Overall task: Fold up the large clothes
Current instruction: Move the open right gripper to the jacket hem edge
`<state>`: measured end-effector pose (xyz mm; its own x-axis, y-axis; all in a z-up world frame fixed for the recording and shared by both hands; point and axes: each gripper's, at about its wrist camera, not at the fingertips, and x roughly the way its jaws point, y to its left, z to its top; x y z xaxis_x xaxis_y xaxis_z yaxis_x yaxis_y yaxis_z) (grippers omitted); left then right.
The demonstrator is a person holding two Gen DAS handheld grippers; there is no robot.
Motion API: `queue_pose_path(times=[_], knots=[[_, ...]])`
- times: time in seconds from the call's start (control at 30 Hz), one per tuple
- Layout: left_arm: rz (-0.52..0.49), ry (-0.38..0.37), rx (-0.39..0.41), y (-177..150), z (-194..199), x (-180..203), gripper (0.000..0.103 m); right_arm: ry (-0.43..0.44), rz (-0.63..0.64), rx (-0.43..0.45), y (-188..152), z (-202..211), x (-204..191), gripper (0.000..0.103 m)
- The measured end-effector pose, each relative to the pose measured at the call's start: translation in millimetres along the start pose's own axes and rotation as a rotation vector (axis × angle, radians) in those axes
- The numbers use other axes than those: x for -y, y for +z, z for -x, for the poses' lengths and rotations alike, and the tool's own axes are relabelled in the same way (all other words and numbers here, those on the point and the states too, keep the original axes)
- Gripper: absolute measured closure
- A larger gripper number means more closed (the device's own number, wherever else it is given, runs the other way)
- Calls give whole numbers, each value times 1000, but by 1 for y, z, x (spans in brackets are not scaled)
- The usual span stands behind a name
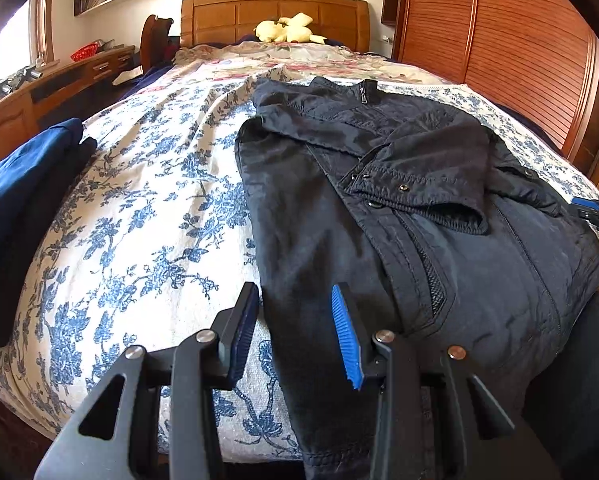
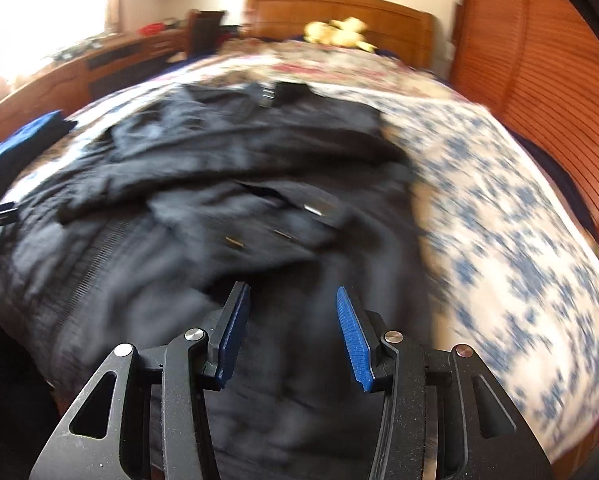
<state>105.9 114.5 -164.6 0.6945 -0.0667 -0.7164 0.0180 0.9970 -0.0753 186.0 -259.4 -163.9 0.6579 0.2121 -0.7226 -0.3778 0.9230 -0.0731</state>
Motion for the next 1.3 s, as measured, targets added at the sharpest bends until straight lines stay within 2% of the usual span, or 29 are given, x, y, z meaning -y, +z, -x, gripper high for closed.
queue_pose_path(times=[0.1, 0.17, 0.23, 0.43, 0.57, 0.7, 0.8, 0.93, 1.0, 1.1, 1.3], knots=[[-1, -2, -3, -2, -2, -1, 67, -48, -38, -27, -11, 4, 23, 56], [0, -4, -5, -2, -1, -1, 67, -49, -75, -45, -16, 5, 37, 49], [-4, -5, -8, -4, 1, -1, 67, -42, -105, -58, -18, 7, 44, 48], [-2, -11, -16, -11, 9, -4, 67, -39, -69, -95, -26, 4, 40, 44], [-2, -10, -14, -13, 10, -4, 67, -45, -60, -126, -28, -5, 41, 35], [1, -12, -11, -14, 11, -5, 67, -25, -78, -138, -28, -8, 47, 31], [3, -11, -11, -15, 10, -5, 67, -14, -84, -145, -28, -8, 48, 31], [0, -7, -14, -15, 9, -4, 67, 65, -78, -168, -26, -5, 45, 31], [1, -8, -14, -14, 9, -4, 67, 94, -67, -165, -25, -3, 40, 36], [2, -7, -14, -14, 9, -4, 67, 101, -56, -148, -22, 3, 33, 42], [4, -4, -18, -14, 9, -4, 67, 111, -59, -142, -23, 7, 33, 42]])
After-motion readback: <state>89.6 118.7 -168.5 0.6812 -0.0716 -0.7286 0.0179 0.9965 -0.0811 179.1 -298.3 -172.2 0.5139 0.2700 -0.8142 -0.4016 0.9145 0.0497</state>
